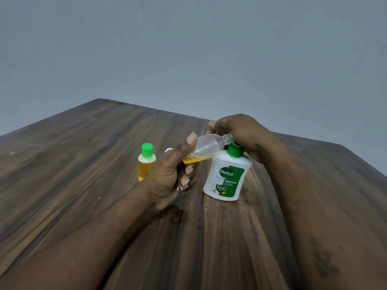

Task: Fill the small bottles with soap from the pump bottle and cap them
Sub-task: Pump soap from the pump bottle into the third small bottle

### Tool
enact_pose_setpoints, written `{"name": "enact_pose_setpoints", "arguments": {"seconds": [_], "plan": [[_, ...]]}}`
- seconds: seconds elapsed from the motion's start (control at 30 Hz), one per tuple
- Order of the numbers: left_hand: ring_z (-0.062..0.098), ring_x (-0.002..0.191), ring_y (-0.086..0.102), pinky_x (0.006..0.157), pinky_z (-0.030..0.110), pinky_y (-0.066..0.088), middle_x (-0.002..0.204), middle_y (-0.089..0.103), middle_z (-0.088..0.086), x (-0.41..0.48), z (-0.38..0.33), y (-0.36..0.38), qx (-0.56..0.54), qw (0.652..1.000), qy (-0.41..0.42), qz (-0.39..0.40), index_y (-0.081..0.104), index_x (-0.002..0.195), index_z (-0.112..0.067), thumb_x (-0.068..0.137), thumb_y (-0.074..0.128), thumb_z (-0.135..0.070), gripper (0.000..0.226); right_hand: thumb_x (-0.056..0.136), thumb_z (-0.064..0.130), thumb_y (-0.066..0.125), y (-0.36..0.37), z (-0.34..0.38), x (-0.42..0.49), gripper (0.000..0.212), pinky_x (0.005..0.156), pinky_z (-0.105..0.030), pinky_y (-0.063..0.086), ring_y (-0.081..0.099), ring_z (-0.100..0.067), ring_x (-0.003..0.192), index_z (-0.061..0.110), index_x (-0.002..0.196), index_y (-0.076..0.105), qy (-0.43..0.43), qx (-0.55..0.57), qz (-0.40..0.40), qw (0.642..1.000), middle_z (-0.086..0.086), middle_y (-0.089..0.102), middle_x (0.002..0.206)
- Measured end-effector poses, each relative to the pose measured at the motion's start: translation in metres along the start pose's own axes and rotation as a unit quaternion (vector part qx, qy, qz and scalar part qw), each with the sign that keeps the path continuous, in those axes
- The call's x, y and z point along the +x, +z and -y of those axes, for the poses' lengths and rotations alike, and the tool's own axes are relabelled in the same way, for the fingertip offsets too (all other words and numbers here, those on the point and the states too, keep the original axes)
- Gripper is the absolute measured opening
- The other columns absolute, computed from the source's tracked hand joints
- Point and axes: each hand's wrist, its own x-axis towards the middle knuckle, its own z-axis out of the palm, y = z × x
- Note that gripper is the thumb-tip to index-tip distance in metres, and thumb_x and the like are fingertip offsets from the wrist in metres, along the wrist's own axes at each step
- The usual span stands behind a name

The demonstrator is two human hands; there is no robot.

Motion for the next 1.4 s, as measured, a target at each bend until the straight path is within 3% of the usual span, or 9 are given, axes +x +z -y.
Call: {"name": "enact_pose_setpoints", "arguments": {"seconds": [0.13,0.33,0.57,0.73,0.87,1.0,1.13,1.3,1.4], "plan": [[0.004,0.039,0.048,0.041,0.015,0.039,0.048,0.052,-0.011,0.001,-0.001,0.004,-0.007,1.0,0.004,0.004,0.051,0.075,-0.015,0.096,0.058,-0.051,0.043,0.102,0.033,0.064,-0.006,0.007,-0.004,0.03,0.063,-0.024,0.052,0.066,-0.011,0.065,0.01,0.088,0.078,-0.046,0.036,-0.023,0.998,0.002,0.074,0.074],[-0.001,0.045,0.056,0.046,0.009,0.042,0.054,0.059,-0.018,0.004,0.0,0.002,-0.02,1.0,-0.01,-0.002,0.054,0.084,-0.022,0.089,0.057,-0.054,0.033,0.102,0.032,0.065,-0.005,0.007,-0.004,0.029,0.073,-0.036,0.053,0.065,-0.02,0.074,0.01,0.089,0.078,-0.052,0.061,-0.015,0.997,-0.004,0.075,0.08],[0.003,0.038,0.043,0.04,0.015,0.036,0.047,0.048,-0.011,0.0,0.0,0.002,-0.011,1.0,0.006,0.0,0.05,0.075,-0.018,0.082,0.065,-0.061,0.046,0.101,0.031,0.066,0.0,0.0,-0.002,0.029,0.083,-0.043,0.054,0.067,-0.025,0.081,0.009,0.087,0.079,0.01,0.068,0.015,0.998,-0.015,0.078,0.096],[0.004,0.039,0.046,0.04,0.017,0.038,0.048,0.051,-0.008,0.003,0.001,0.003,-0.017,1.0,0.003,0.018,0.05,0.074,-0.013,0.094,0.063,-0.054,0.048,0.103,0.032,0.063,-0.008,0.005,-0.003,0.03,0.066,-0.028,0.053,0.065,-0.015,0.069,0.01,0.09,0.078,-0.043,0.067,-0.005,0.997,-0.002,0.075,0.079],[0.003,0.041,0.048,0.042,0.016,0.039,0.053,0.054,-0.012,0.008,0.008,-0.004,-0.012,1.0,-0.001,0.001,0.056,0.079,-0.02,0.089,0.06,-0.057,0.038,0.102,0.034,0.065,-0.01,0.006,-0.002,0.029,0.071,-0.032,0.052,0.063,-0.017,0.073,0.01,0.091,0.078,-0.067,0.069,-0.006,0.995,-0.004,0.074,0.079],[0.0,0.044,0.053,0.045,0.012,0.04,0.055,0.058,-0.017,0.006,0.007,-0.005,-0.001,1.0,-0.006,0.008,0.058,0.082,-0.026,0.088,0.061,-0.061,0.036,0.1,0.028,0.068,-0.001,-0.002,0.0,0.026,0.086,-0.047,0.058,0.068,-0.025,0.082,0.009,0.086,0.079,0.004,0.094,0.023,0.995,-0.011,0.078,0.091],[0.007,0.038,0.037,0.04,0.019,0.033,0.048,0.043,-0.007,0.005,0.006,-0.005,0.005,1.0,0.006,0.008,0.049,0.074,-0.02,0.082,0.065,-0.066,0.049,0.099,0.029,0.068,0.0,-0.002,0.0,0.026,0.097,-0.055,0.055,0.068,-0.028,0.084,0.012,0.083,0.079,0.014,0.085,0.03,0.996,-0.015,0.078,0.098],[0.011,0.04,0.037,0.042,0.022,0.033,0.051,0.042,-0.002,0.009,0.011,-0.005,-0.008,1.0,0.006,0.014,0.049,0.073,-0.015,0.086,0.064,-0.062,0.051,0.102,0.03,0.065,-0.007,0.004,-0.002,0.027,0.069,-0.032,0.055,0.065,-0.014,0.069,0.009,0.089,0.078,-0.049,0.075,-0.004,0.996,-0.003,0.075,0.079],[0.013,0.041,0.035,0.043,0.023,0.032,0.053,0.04,0.0,0.012,0.016,-0.008,-0.006,1.0,0.0,0.016,0.048,0.075,-0.016,0.087,0.067,-0.067,0.055,0.101,0.033,0.066,-0.01,0.006,-0.003,0.028,0.074,-0.035,0.05,0.061,-0.019,0.073,0.01,0.091,0.078,-0.076,0.082,-0.007,0.994,-0.003,0.071,0.076]]}}
